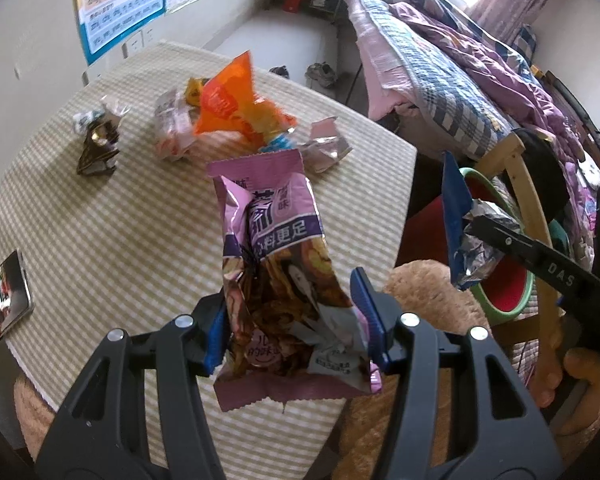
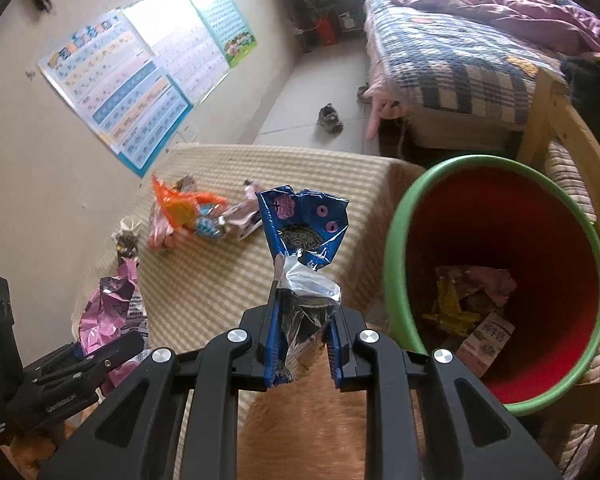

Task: Collect trash
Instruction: 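Open both grippers over the bin to drop both wrappers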

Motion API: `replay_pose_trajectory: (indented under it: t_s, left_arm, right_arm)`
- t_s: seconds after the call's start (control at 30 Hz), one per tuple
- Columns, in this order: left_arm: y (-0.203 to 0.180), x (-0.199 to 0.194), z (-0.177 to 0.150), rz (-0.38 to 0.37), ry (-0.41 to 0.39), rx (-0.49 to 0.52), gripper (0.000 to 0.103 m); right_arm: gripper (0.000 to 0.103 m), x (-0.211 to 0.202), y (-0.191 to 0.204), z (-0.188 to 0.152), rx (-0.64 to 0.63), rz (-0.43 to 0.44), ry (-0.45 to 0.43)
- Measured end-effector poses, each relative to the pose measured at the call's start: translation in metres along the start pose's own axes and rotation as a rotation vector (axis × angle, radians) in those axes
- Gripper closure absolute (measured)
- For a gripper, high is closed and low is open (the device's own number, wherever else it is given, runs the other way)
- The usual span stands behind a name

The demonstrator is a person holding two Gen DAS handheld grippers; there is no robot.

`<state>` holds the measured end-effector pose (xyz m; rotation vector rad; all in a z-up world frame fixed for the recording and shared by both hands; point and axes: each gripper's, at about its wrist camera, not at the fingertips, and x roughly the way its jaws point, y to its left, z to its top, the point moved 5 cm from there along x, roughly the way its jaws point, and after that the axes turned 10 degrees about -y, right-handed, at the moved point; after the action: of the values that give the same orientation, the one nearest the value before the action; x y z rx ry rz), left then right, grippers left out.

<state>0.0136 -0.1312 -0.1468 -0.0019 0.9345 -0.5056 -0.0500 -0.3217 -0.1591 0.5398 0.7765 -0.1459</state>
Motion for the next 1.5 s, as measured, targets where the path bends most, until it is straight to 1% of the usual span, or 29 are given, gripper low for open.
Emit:
replay_pose_trajectory:
  t_s: [0.23,0.53,0.8,0.97,1.27,1.4,1.5]
  left_arm:
    - [-0.023,0.008,0.007,-0.033,0.002,0.03,0.051]
    - [-0.087,0.02,0.024,-0.131,-0.01,0.098,0.051]
    - [-0.138,0.03,0.034,-0.199,-0.017,0.154,0.051]
    - [-0.168,0.04,0.034,-0.229,-0.012,0.198,0.051]
    - [-0.211,0.056,0.026,-0.303,0.037,0.233,0.051]
    - [-0.223,0.06,0.028,-0.319,0.041,0.243,0.051]
    - [-0.229,0.061,0.028,-0.345,0.049,0.234,0.05]
  right_arm:
    - [0.083,-0.012,-0.037,0.005,0.067,-0.054,-0.033]
    - [0.083,-0.03,-0.081,0.005,0.147,-0.11,-0.07]
    - [0.083,-0.044,-0.119,0.006,0.214,-0.161,-0.097]
    - [0.082,-0.058,-0.142,0.008,0.252,-0.188,-0.13]
    - [0.082,-0.072,-0.164,0.0,0.285,-0.228,-0.144]
    - [0.082,-0.075,-0.167,0.001,0.286,-0.237,-0.154]
    - [0.082,-0.076,-0.168,0.001,0.286,-0.244,-0.158]
